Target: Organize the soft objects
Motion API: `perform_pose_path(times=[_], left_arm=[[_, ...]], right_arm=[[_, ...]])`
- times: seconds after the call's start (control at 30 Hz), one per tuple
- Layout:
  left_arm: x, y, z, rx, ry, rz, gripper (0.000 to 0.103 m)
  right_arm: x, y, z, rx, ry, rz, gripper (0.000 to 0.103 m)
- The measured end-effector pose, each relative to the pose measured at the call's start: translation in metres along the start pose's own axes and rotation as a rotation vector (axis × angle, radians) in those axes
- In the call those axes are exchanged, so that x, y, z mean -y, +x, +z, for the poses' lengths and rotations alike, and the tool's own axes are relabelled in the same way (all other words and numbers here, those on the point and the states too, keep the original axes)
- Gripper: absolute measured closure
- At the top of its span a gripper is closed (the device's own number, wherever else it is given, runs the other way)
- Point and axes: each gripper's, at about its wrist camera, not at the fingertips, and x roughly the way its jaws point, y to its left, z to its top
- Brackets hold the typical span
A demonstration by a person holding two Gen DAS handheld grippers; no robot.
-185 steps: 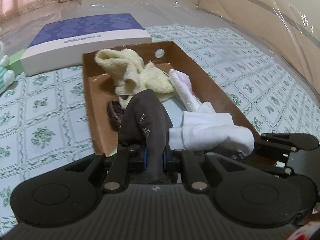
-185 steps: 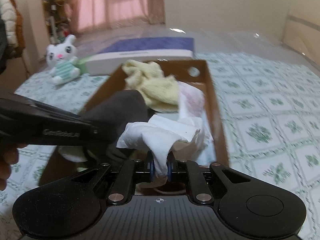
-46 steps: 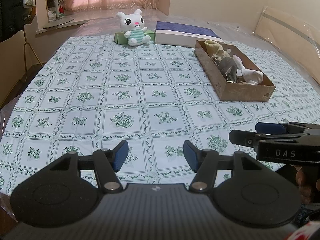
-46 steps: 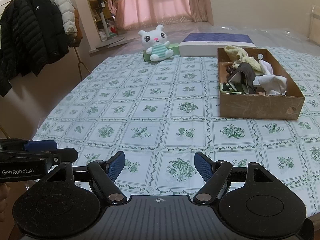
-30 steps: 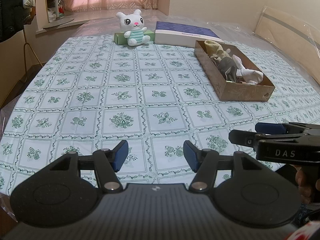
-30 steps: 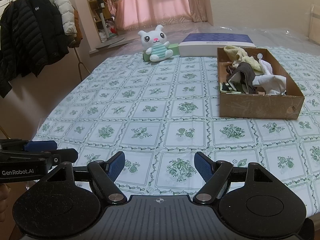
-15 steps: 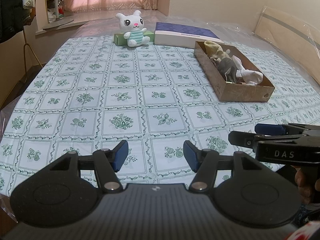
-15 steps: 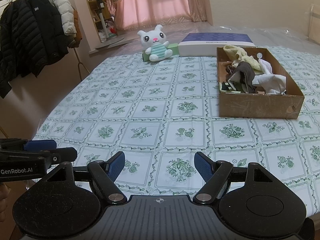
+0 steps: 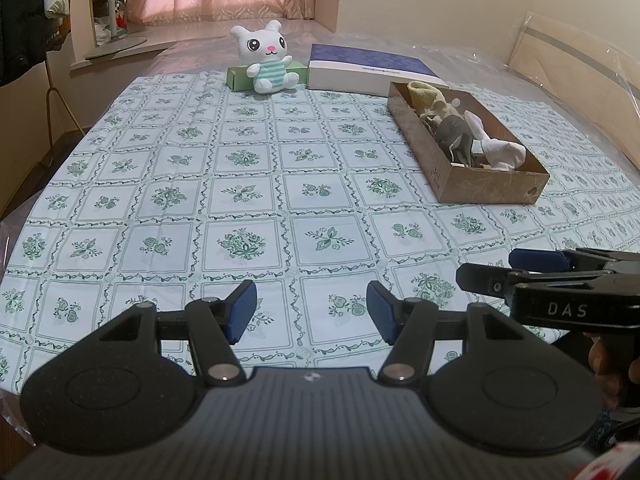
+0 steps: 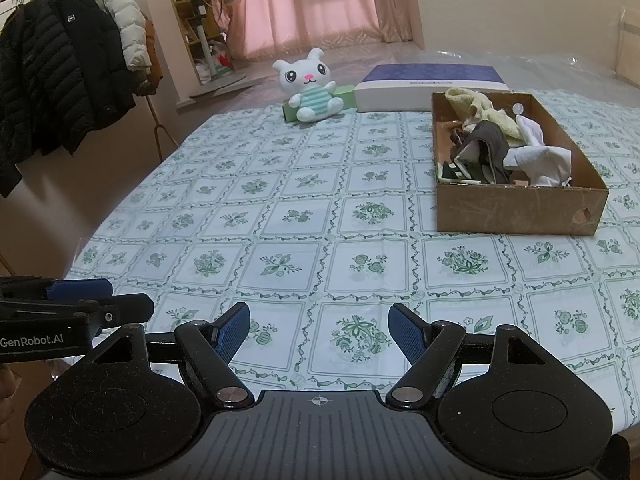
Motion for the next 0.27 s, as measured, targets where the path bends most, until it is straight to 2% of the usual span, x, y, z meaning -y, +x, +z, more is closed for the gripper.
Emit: perform_pose_path(times=[0.27], left_arm=[[0.0014,0.004,0.0019,-0.013,-0.006,0.001,0.045]], right_arm=[[-0.0003,0.0034,-0.0036,-0.005,0.006,-0.003,0.027]])
